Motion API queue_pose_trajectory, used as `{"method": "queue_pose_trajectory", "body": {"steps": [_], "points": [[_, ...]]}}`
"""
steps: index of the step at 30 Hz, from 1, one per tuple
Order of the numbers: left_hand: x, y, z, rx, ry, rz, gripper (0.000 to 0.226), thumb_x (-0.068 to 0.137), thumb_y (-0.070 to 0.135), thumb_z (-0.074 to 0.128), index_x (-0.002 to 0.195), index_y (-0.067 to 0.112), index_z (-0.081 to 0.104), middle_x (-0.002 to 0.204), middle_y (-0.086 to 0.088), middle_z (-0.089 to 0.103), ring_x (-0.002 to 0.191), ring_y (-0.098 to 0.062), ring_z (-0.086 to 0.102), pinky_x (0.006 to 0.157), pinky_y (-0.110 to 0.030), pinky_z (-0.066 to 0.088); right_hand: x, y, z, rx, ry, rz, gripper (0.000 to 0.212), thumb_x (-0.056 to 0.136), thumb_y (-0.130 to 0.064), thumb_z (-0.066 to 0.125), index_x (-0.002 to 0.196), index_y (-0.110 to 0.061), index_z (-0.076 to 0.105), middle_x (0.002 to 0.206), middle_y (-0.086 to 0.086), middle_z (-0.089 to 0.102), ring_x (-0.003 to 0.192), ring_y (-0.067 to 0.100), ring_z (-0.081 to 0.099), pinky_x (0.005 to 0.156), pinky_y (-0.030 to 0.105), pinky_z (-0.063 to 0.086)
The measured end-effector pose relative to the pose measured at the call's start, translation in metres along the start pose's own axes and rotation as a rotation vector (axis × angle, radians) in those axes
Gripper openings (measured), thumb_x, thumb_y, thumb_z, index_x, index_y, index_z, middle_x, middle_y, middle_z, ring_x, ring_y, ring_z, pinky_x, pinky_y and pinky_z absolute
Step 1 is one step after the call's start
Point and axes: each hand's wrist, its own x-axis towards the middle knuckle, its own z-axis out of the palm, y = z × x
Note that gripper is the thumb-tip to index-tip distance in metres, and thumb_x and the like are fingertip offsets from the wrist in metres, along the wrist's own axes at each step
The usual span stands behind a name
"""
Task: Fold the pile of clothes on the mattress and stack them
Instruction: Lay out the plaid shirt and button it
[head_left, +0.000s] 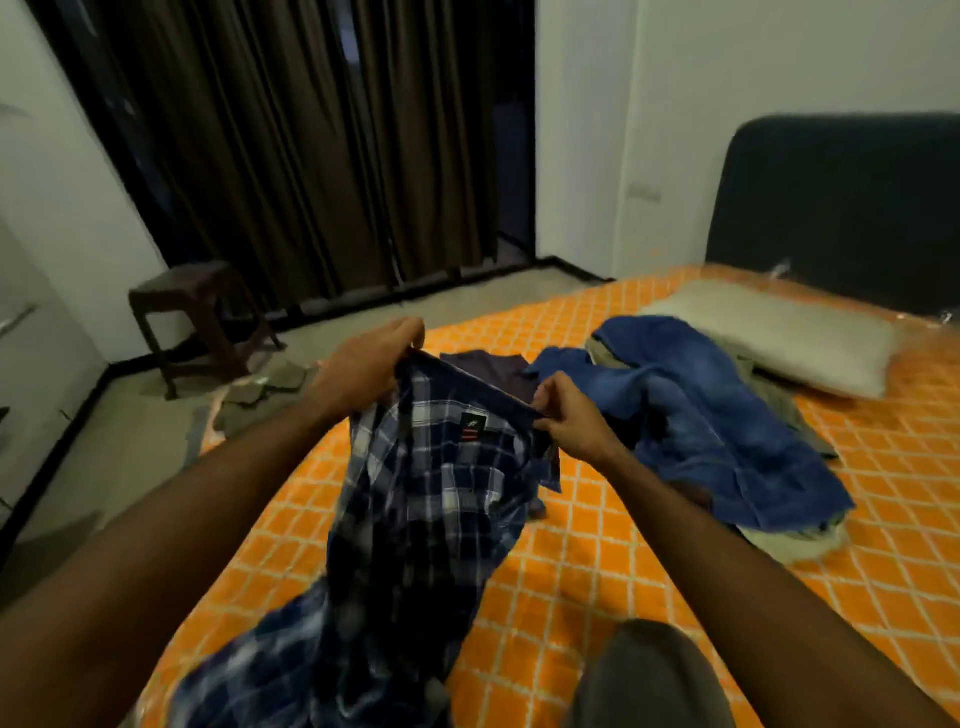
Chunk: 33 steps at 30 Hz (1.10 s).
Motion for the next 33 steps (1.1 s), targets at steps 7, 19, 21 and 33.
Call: {"method": "queue_pose_trajectory", "body": {"steps": [7, 19, 21, 33], "points": [[-0.014, -0.031, -0.115, 0.565, -0.045, 0.234, 0.016, 0.094, 0.026, 0.054, 0.109, 0.02, 0.057, 0.108, -0.008, 0.051, 0.081, -0.029, 0.063, 0.066, -0.042, 0.05, 0.038, -0.132, -0.046, -0.443, -0.056, -0.239, 0.019, 0.081, -0.004, 0.051, 0.082, -0.016, 0.065, 0.079, 0.004, 0.064, 0.075, 0.016, 0.067, 0.062, 0.032, 0.049], [0.006, -0.019, -0.276, 0.39, 0.147, -0.096, 0.02, 0.093, 0.032, 0.056, 0.11, 0.021, 0.055, 0.104, 0.005, 0.05, 0.087, -0.019, 0.064, 0.065, -0.031, 0.044, 0.074, -0.395, -0.136, -0.724, 0.407, -0.552, 0.032, 0.096, -0.006, 0.049, 0.125, -0.018, 0.058, 0.116, 0.01, 0.057, 0.093, 0.033, 0.064, 0.081, 0.046, 0.055], [0.01, -0.02, -0.294, 0.391, 0.103, -0.11, 0.016, 0.092, 0.029, 0.055, 0.107, 0.023, 0.06, 0.105, 0.007, 0.053, 0.094, -0.016, 0.064, 0.07, -0.032, 0.049, 0.074, -0.412, -0.14, -0.688, 0.274, -0.434, 0.021, 0.097, -0.008, 0.05, 0.116, -0.016, 0.057, 0.115, 0.011, 0.062, 0.088, 0.025, 0.064, 0.076, 0.04, 0.057], [-0.025, -0.034, -0.342, 1.176, 0.202, 0.727, 0.044, 0.08, 0.015, 0.062, 0.124, 0.017, 0.063, 0.139, -0.006, 0.048, 0.099, -0.022, 0.05, 0.076, -0.038, 0.049, 0.07, -0.423, -0.183, -1.327, 0.138, -0.985, 0.026, 0.098, -0.03, 0.059, 0.124, -0.025, 0.063, 0.118, -0.002, 0.065, 0.108, 0.018, 0.061, 0.085, 0.036, 0.055]]}}
